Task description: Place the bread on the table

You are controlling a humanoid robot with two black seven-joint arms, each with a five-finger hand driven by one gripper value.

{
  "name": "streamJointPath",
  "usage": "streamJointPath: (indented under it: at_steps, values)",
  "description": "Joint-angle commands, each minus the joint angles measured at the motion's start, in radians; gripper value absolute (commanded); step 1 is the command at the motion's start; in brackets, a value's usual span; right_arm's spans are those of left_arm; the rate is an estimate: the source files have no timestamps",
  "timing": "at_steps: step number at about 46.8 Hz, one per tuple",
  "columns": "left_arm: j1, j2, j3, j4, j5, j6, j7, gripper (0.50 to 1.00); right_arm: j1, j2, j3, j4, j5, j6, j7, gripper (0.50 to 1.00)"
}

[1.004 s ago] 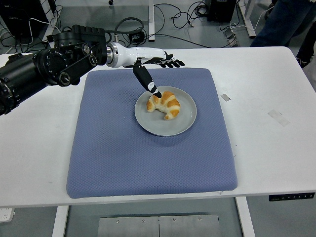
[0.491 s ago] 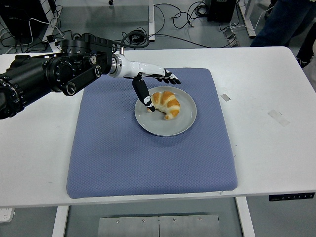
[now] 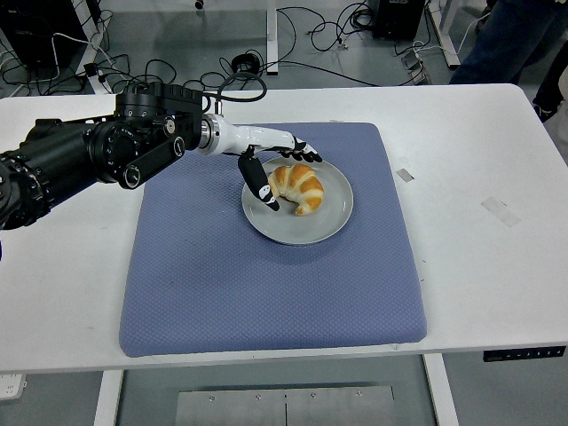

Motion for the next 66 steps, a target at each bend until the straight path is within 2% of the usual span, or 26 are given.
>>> streamJointPath:
  at_steps: [1,10,16,20,24,27,33,36,42,48,60,66]
  values:
    - [0.012,0.000,0.000,0.000,0.000,0.014,0.000,0.972,0.000,0.000,0.000,0.000,0.000,0.000,0.000,1.000]
    - [0.035,0.000,0.000,0.000,0.000,0.042,0.000,0.972,0.000,0.000,0.000,0.000,0.000,0.000,0.000,1.000]
    - [0.049,0.000,0.005,0.007,0.000,0.132,0.001,0.962,0.000,0.000,0.000,0.000,0.000,0.000,0.000,1.000]
    - [0.055,0.000,0.011,0.008,0.000,0.195,0.001,0.934,0.000,0.000,0.000,0.000,0.000,0.000,0.000,1.000]
    - [0.055,0.000,0.012,0.010,0.000,0.229,0.000,0.902,0.000,0.000,0.000,0.000,0.000,0.000,0.000,1.000]
    - [0.052,0.000,0.011,0.010,-0.001,0.237,0.000,0.898,0.000,0.000,0.000,0.000,0.000,0.000,0.000,1.000]
    - [0.053,0.000,0.009,0.010,-0.012,0.240,-0.002,0.904,0.000,0.000,0.000,0.000,0.000,0.000,0.000,1.000]
    - [0.047,0.000,0.006,0.007,-0.018,0.222,-0.005,0.925,0.000,0.000,0.000,0.000,0.000,0.000,0.000,1.000]
    - [0.027,0.000,0.003,-0.007,-0.017,0.174,-0.008,0.943,0.000,0.000,0.000,0.000,0.000,0.000,0.000,1.000]
    - [-0.013,0.000,0.003,-0.053,-0.015,0.096,-0.019,0.963,0.000,0.000,0.000,0.000,0.000,0.000,0.000,1.000]
    - [-0.002,0.000,0.015,-0.049,0.006,0.103,-0.019,0.954,0.000,0.000,0.000,0.000,0.000,0.000,0.000,1.000]
    - [0.006,0.000,0.015,-0.047,0.029,0.131,-0.019,0.903,0.000,0.000,0.000,0.000,0.000,0.000,0.000,1.000]
